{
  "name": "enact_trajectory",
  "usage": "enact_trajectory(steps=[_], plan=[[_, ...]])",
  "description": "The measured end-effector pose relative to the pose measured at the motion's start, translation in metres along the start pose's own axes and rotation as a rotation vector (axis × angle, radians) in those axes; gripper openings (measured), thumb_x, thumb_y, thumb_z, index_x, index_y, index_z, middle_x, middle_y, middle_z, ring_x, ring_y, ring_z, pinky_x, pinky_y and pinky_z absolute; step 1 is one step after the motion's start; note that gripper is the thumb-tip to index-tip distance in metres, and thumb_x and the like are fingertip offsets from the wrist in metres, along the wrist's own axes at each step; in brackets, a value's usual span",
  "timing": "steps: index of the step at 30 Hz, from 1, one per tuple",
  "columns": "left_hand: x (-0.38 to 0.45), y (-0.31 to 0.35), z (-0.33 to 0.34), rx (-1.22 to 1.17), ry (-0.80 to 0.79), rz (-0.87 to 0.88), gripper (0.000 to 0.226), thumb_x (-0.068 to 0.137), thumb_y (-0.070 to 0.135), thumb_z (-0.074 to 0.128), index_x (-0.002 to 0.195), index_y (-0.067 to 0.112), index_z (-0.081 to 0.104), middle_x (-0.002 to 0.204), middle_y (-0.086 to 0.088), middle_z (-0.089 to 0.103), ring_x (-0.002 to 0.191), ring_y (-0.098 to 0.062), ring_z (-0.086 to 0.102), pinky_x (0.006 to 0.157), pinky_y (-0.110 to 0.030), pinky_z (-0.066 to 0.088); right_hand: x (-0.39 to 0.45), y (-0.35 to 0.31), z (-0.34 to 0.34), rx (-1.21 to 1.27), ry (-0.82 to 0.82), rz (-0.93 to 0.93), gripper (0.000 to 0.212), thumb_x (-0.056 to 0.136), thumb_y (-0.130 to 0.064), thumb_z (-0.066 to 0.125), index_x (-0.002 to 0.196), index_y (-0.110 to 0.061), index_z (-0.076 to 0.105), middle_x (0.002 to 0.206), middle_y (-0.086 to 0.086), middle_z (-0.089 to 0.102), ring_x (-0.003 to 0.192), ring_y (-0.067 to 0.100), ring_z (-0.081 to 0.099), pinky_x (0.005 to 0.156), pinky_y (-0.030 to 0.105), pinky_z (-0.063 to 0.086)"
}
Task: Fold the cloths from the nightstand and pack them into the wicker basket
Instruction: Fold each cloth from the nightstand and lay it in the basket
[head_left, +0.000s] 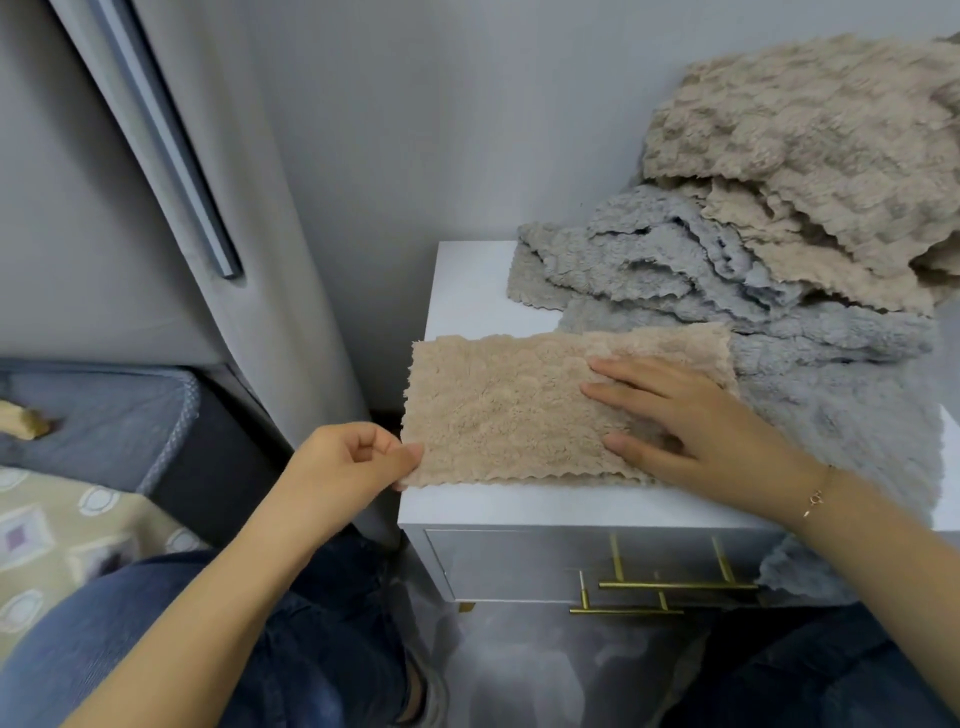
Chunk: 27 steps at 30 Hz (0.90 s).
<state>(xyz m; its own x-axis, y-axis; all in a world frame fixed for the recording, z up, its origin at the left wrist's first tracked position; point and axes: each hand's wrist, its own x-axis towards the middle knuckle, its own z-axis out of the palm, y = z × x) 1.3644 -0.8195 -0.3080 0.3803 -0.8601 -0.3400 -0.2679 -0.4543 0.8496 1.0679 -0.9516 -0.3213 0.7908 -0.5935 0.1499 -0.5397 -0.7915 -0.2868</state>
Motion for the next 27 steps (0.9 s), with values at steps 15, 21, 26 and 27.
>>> enact_trajectory(steps=[15,21,26,27], plan=[[0.017,0.026,0.005,-0.054,0.172,0.128,0.018,0.095,0.025,0.059,0.095,0.008,0.061,0.089,-0.006,0.070,0.078,-0.019,0.066,0.065,-0.026,0.052,-0.010,0.001,-0.021,-0.104,0.045,0.021,0.052,0.093,-0.060,0.035,0.130,-0.032,0.060,0.134,-0.016,0.055,0.125,0.005,0.048,0.118,0.034,0.018],[0.049,0.063,-0.004,-0.076,0.076,0.022,0.007,0.093,0.018,0.062,0.094,0.017,0.055,0.086,-0.002,0.061,0.070,-0.014,0.058,0.055,-0.023,0.049,-0.007,-0.013,-0.029,0.016,0.093,0.048,0.041,0.088,-0.056,0.047,0.114,-0.033,0.070,0.103,-0.020,0.069,0.092,-0.004,0.059,0.082,0.015,0.047],[0.066,0.065,-0.005,0.043,-0.022,-0.016,0.034,0.084,0.033,0.074,0.112,0.029,0.055,0.102,0.001,0.066,0.083,-0.019,0.059,0.067,-0.033,0.045,-0.005,-0.010,-0.030,0.143,0.302,0.103,0.028,0.091,-0.039,0.054,0.106,-0.026,0.073,0.091,-0.017,0.070,0.079,0.000,0.061,0.070,0.019,0.049],[0.066,0.066,-0.002,0.066,-0.016,0.019,0.028,0.087,0.028,0.071,0.110,0.029,0.057,0.104,0.000,0.068,0.083,-0.019,0.061,0.066,-0.032,0.047,-0.003,-0.006,-0.030,0.069,0.342,0.113,0.034,0.091,-0.042,0.050,0.109,-0.024,0.072,0.097,-0.015,0.069,0.088,0.006,0.059,0.077,0.023,0.046]])
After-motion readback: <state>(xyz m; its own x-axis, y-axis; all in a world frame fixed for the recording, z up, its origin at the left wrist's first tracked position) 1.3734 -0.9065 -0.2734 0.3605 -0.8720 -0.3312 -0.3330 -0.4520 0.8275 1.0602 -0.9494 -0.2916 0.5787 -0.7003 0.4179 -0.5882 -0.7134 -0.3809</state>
